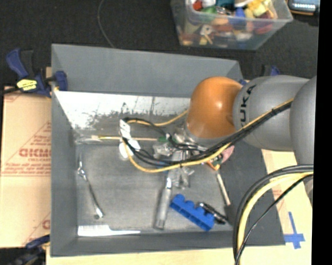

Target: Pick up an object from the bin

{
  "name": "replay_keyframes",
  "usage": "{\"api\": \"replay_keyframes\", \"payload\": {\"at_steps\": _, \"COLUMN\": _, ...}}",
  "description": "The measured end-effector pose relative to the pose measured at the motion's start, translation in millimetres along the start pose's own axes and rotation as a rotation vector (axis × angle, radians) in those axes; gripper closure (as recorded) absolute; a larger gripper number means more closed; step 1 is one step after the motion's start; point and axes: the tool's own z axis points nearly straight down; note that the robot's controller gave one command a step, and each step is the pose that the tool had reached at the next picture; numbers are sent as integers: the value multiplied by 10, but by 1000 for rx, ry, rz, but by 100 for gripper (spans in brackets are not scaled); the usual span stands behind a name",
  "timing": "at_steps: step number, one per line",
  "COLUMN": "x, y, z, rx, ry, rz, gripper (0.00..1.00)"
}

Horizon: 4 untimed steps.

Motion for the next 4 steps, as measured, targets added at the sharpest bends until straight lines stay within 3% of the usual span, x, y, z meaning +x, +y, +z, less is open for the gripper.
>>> {"api": "replay_keyframes", "payload": {"at_steps": 1, "x": 176, "y": -288, "z": -8, "rx": 1, "ry": -3, "rz": 180, "gripper": 0}}
{"api": "replay_keyframes", "payload": {"at_steps": 2, "x": 27, "y": -67, "z": -10, "rx": 0, "ry": -4, "rz": 26, "gripper": 100}}
{"api": "replay_keyframes", "payload": {"at_steps": 4, "x": 27, "y": -72, "z": -31, "rx": 0, "ry": -6, "rz": 29, "gripper": 100}}
